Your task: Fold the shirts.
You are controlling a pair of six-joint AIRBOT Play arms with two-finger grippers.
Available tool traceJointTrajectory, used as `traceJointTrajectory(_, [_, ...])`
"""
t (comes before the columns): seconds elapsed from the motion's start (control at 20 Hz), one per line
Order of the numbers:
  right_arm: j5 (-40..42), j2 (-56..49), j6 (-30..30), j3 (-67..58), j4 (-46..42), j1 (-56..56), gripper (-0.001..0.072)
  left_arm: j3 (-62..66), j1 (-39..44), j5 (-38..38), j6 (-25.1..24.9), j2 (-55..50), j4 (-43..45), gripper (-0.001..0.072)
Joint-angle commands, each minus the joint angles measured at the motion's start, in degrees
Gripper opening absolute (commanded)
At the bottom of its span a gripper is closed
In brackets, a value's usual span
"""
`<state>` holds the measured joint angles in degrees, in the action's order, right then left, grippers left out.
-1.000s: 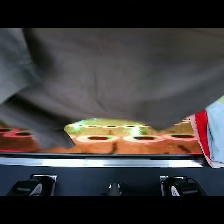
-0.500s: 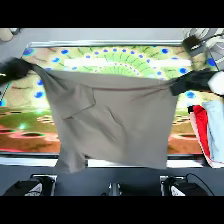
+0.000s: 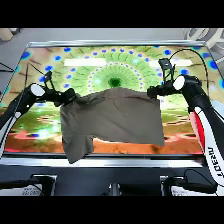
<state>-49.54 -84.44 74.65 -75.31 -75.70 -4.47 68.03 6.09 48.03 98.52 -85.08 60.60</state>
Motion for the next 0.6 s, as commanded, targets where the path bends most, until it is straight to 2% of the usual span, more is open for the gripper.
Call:
traceJointTrajectory(0.0, [-6.54,0.7,-6.38,-1.44,-2.91,2.89,0.0561,4.42,-1.9,12.52,-9.75,-2.08,3.08,0.0671])
traceJointTrajectory(0.05, [-10.6,2.03,-7.13,-1.53,-6.27,5.4,0.056,7.17,-3.98,19.8,-10.08,-1.97,8.26,0.0597])
traceJointTrajectory(0.1, [-15.65,3.3,-8.35,-1.51,-8.37,8.81,0.0553,9.25,-6.27,26.75,-10.1,-1.4,14.64,0.0416])
traceJointTrajectory(0.15, [-21.64,4.07,-9.57,-1.49,-8.37,12.28,0.0508,9.29,-8.24,31.17,-10.08,0.02,19.96,0.0253])
traceJointTrajectory(0.2, [-26.91,4.28,-10.03,-0.96,-7.82,15.5,0.0475,7.48,-10.16,32.98,-10.03,2.23,22.99,0.0243])
traceJointTrajectory(0.25, [-30.53,4.35,-11.93,0.37,-6.34,17.64,0.0475,4.07,-11.85,32.89,-10.05,4.72,22.1,0.0298])
traceJointTrajectory(0.35, [-35.01,4.57,-17.18,5.84,-2.71,19.19,0.0514,-4.33,-13.27,31.41,-11.28,8.22,15.63,0.0521])
traceJointTrajectory(0.4, [-35.98,4.81,-18.16,9.64,-1.27,19.06,0.0567,-9.16,-13.03,30.12,-12.7,9.31,12.68,0.0518])
traceJointTrajectory(0.45, [-35.98,5.03,-19.39,13.18,0.46,18.93,0.0567,-12.98,-12.5,29.0,-12.96,9.75,11.06,0.048])
traceJointTrajectory(0.5, [-35.69,5.14,-20.35,16.63,2.69,18.84,0.0567,-16.17,-11.72,27.85,-13.29,9.75,9.94,0.0394])
traceJointTrajectory(0.55, [-35.23,5.25,-21.0,19.28,4.2,18.84,0.0567,-18.45,-10.88,26.16,-13.27,9.75,9.35,0.0383])
